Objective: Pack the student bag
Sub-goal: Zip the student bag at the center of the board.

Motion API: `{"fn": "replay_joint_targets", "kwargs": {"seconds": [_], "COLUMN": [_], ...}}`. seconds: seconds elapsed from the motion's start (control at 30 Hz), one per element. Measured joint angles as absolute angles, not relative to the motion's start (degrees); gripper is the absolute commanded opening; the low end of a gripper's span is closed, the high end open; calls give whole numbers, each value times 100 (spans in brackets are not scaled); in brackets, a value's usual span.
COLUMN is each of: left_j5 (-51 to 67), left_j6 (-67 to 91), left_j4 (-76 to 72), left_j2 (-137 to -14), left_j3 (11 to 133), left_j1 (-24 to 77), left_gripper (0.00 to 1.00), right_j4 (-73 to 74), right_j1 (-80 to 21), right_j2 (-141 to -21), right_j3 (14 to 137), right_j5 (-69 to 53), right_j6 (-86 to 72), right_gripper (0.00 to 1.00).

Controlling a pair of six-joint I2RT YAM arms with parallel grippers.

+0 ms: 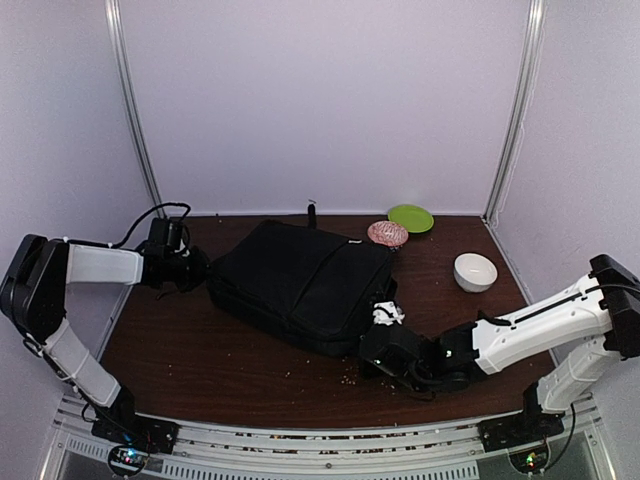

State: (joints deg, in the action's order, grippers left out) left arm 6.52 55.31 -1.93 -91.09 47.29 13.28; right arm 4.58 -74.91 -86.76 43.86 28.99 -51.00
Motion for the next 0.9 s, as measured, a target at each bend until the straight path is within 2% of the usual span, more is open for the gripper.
{"fn": "replay_joint_targets", "kwargs": {"seconds": [0.17,0.2,0.37,0.43,0.67,0.7,0.9], "left_j5": [646,648,639,607,362,292,-521], "left_j6": [5443,5422,5380,5457,5730,5782,6342], "left_j4": [-86,-40,-150,-196,226,322,832], "left_j2": [-9109,-9109,-8960,-8665,-6711,-6399,-4965], "left_j3": [4792,4821,4646,4316,3192,3063,2467], "left_j1": [1328,1328,1297,1262,1599,1747,3459], "left_gripper": [0,5,58,71,90,96,98], "right_j4": [482,480,464,449,419,408,351], "right_j1": [-7494,-7494,-7494,-7491,-7491,-7491,-7491], "right_j2": [-8565,-8565,-8580,-8608,-8750,-8761,-8910], "right_j3": [4338,4333,4333,4333,4379,4383,4491], "right_j5": [2893,2882,2768,2740,2694,2687,2633], "right_j6": [-5096,-5078,-4947,-4923,-4779,-4766,-4641], "right_gripper": [0,0,0,0,0,0,0]}}
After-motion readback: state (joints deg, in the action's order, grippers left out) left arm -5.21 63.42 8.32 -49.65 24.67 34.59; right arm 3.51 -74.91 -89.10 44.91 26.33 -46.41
